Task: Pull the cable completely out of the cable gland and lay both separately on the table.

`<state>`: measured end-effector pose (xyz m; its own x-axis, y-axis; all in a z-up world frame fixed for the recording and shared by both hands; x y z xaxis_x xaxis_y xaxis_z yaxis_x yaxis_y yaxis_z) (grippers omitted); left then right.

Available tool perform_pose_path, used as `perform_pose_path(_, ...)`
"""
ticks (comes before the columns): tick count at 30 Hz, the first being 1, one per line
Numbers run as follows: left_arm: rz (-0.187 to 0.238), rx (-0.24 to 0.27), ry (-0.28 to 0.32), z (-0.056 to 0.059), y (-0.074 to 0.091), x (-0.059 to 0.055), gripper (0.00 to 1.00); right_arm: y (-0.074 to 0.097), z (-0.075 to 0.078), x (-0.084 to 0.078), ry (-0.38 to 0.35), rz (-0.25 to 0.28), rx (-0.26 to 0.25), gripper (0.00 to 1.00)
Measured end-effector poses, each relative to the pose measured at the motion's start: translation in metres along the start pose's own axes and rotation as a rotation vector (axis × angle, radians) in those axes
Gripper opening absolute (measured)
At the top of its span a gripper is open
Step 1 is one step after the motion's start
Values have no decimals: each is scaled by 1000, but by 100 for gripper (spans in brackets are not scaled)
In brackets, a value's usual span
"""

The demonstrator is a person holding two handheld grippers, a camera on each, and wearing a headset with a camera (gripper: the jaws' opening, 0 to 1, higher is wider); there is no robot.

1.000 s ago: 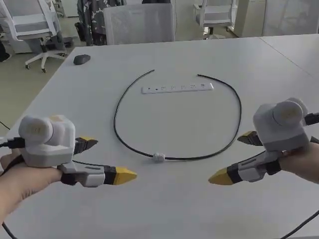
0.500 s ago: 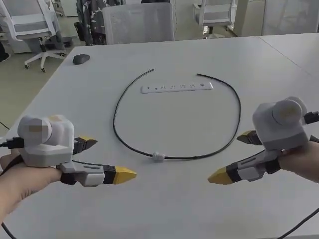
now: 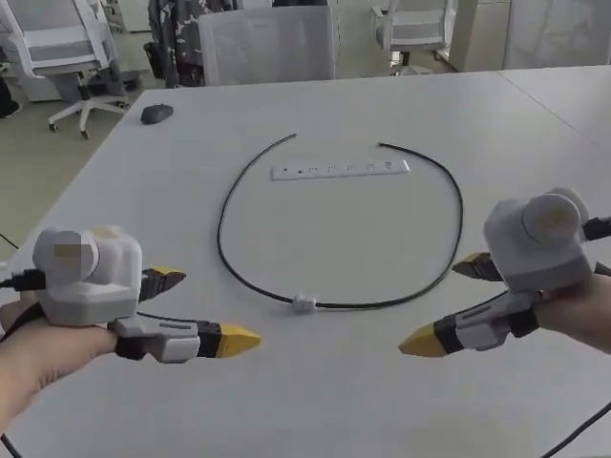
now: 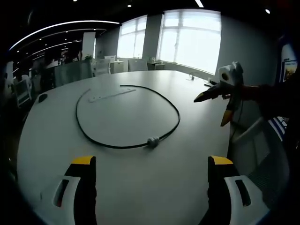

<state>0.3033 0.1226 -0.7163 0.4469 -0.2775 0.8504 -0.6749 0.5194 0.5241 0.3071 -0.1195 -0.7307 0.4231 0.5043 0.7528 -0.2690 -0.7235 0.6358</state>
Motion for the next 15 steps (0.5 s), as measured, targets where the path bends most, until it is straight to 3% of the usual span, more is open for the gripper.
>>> perform_pose_path(15, -7, -11, 5, 0, -3, -2, 99, -3, 0, 10, 51, 16, 1, 91)
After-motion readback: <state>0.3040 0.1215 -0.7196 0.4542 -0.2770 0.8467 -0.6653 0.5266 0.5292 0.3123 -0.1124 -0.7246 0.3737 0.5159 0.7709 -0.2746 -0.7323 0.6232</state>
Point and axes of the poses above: the centre of the closed fingertips' face, and the gripper's own axes: y roughly backward along the fingers, z roughly to its right, x roughly out of its top, the point moved 2 cm from there along y, roughly backward along the fingers, and after that the axes turned 9 degrees about x, right-handed, at the moved point
